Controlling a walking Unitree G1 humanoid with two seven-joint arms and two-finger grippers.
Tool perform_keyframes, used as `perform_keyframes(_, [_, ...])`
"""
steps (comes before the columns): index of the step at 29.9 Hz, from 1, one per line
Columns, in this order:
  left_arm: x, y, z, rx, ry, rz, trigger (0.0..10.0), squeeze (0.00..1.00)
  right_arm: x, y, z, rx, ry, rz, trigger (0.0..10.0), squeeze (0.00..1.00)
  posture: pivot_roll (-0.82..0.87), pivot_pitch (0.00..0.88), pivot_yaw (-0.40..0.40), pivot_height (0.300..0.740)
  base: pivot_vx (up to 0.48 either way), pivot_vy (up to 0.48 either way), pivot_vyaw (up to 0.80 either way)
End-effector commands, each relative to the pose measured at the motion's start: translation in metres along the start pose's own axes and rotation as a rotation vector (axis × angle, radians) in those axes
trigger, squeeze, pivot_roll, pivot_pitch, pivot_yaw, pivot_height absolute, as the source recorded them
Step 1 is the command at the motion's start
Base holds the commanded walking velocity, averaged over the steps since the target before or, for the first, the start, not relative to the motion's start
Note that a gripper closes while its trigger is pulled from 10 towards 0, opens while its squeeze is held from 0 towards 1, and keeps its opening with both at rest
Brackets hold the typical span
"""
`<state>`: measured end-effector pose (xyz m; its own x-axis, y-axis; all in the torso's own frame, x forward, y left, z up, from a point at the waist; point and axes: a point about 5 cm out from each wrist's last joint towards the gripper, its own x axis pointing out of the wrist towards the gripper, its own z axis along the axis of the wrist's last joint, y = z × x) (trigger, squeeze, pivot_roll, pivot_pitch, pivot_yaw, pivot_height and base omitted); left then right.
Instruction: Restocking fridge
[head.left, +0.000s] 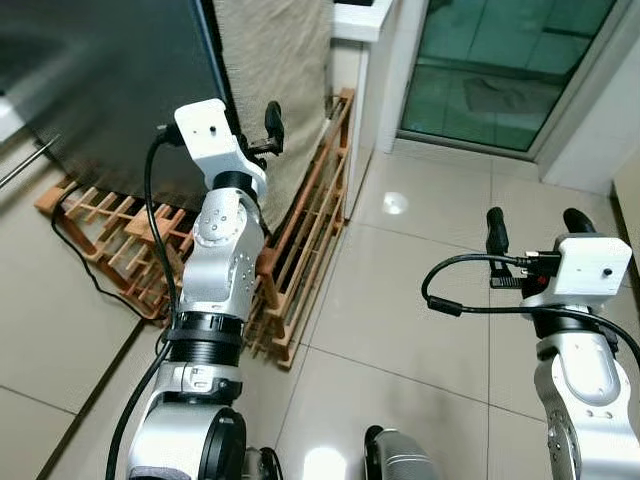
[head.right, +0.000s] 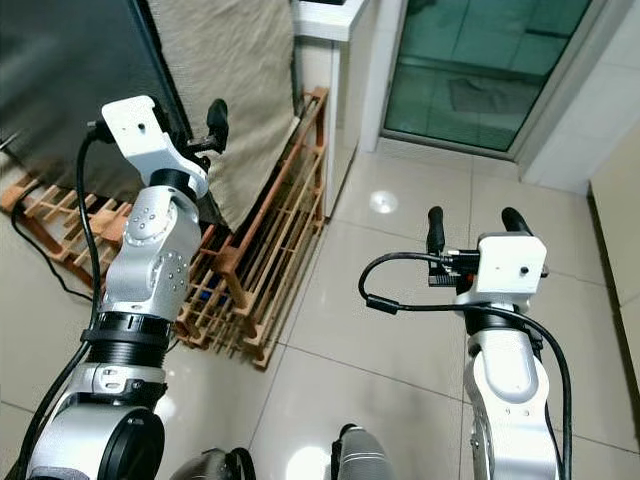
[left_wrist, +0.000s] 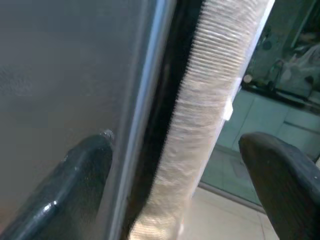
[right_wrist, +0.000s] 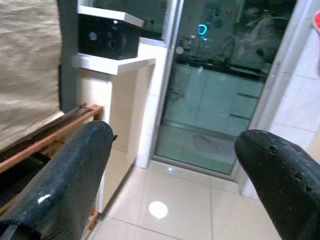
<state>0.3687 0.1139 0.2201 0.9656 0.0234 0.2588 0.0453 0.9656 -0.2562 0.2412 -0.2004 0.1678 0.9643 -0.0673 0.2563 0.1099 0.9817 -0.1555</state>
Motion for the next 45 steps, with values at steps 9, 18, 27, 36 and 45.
perform_keyframes(9, [0.013, -0.025, 0.006, -0.054, -0.004, -0.055, 10.0, 0.0, 0.0, 0.0, -0.001, 0.0, 0.016, 0.011, 10.0, 0.0, -0.28, 0.19, 0.034, 0.723, 0.0, 0.0, 0.0])
perform_keyframes(18, [0.003, -0.029, 0.005, -0.092, 0.023, -0.092, 10.0, 0.0, -0.003, -0.004, -0.003, -0.013, 0.032, -0.001, 10.0, 0.0, -0.28, 0.188, 0.035, 0.723, 0.0, 0.0, 0.0])
perform_keyframes(27, [-0.002, -0.038, 0.007, -0.126, 0.034, -0.111, 10.0, 0.0, 0.0, -0.002, -0.007, -0.01, 0.036, 0.002, 10.0, 0.0, -0.27, 0.174, 0.04, 0.723, 0.0, 0.0, 0.0])
perform_keyframes(36, [-0.01, -0.039, 0.012, -0.116, 0.036, -0.149, 10.0, 0.0, 0.003, -0.001, -0.009, -0.01, 0.033, 0.003, 10.0, 0.0, -0.26, 0.16, 0.041, 0.723, 0.0, 0.0, 0.0])
perform_keyframes(45, [-0.024, -0.033, -0.001, -0.044, 0.075, -0.209, 10.0, 0.0, 0.006, -0.002, -0.013, -0.005, 0.035, 0.002, 10.0, 0.0, -0.24, 0.137, 0.039, 0.723, 0.0, 0.0, 0.0])
